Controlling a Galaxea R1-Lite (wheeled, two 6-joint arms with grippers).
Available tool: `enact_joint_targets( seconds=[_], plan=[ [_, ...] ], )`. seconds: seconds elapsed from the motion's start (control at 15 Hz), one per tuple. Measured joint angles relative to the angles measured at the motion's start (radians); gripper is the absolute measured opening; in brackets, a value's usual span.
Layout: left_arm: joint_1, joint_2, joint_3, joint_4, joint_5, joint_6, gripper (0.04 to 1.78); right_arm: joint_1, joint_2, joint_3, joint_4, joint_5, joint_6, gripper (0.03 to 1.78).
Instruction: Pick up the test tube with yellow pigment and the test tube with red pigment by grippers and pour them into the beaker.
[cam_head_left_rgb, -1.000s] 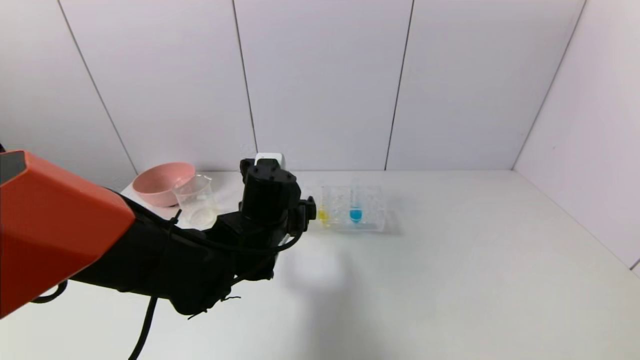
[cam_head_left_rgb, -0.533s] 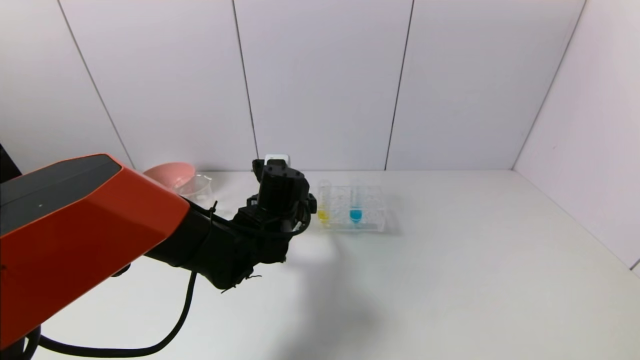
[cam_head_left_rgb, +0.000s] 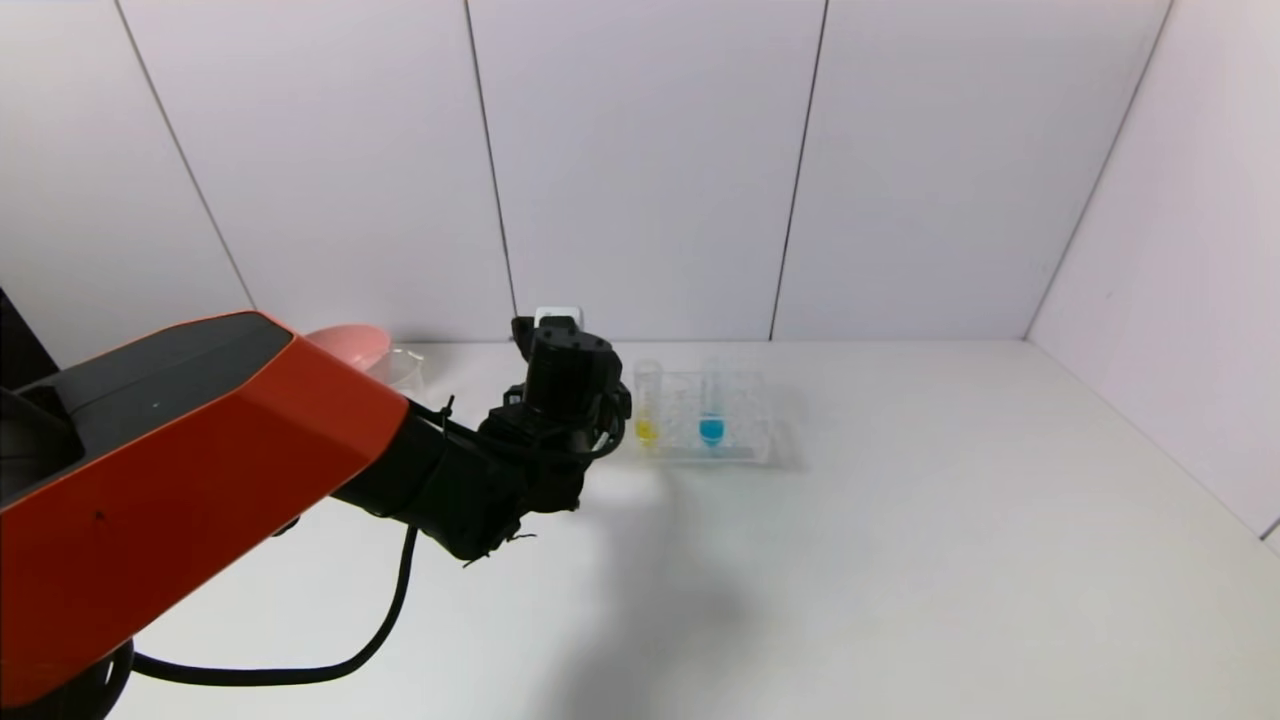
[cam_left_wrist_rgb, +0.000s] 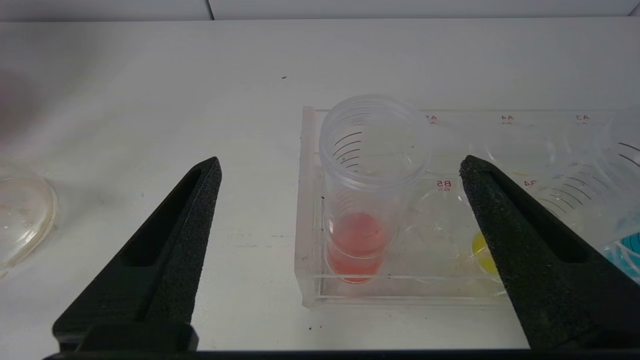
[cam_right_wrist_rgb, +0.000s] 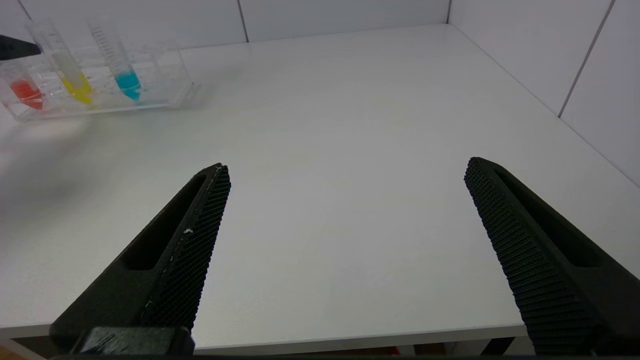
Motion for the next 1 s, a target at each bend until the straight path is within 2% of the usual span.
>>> enact_joint_targets(
  seconds=[0.2, 0.4, 0.47, 0.6, 1.0],
  plan=[
    [-0.001, 0.001, -0.001, 0.0, 0.001, -0.001, 1.2, 0.0, 0.0, 0.0, 0.0, 0.0, 0.0, 1.71],
    [-0.004, 0.0, 0.004, 0.0, 0.001, -0.001, 0.64, 0.0, 0.0, 0.0, 0.0, 0.0, 0.0, 1.71],
    [-0.007, -0.001, 0.005, 0.0, 0.0, 0.0, 0.5, 0.0, 0.0, 0.0, 0.0, 0.0, 0.0, 1.71],
    [-0.01, -0.008, 0.004, 0.0, 0.0, 0.003, 0.44, 0.0, 0.0, 0.0, 0.0, 0.0, 0.0, 1.71],
    [-0.03, -0.08, -0.034, 0.009, -0.001, 0.093, 0.44, 0.0, 0.0, 0.0, 0.0, 0.0, 0.0, 1.71]
  ],
)
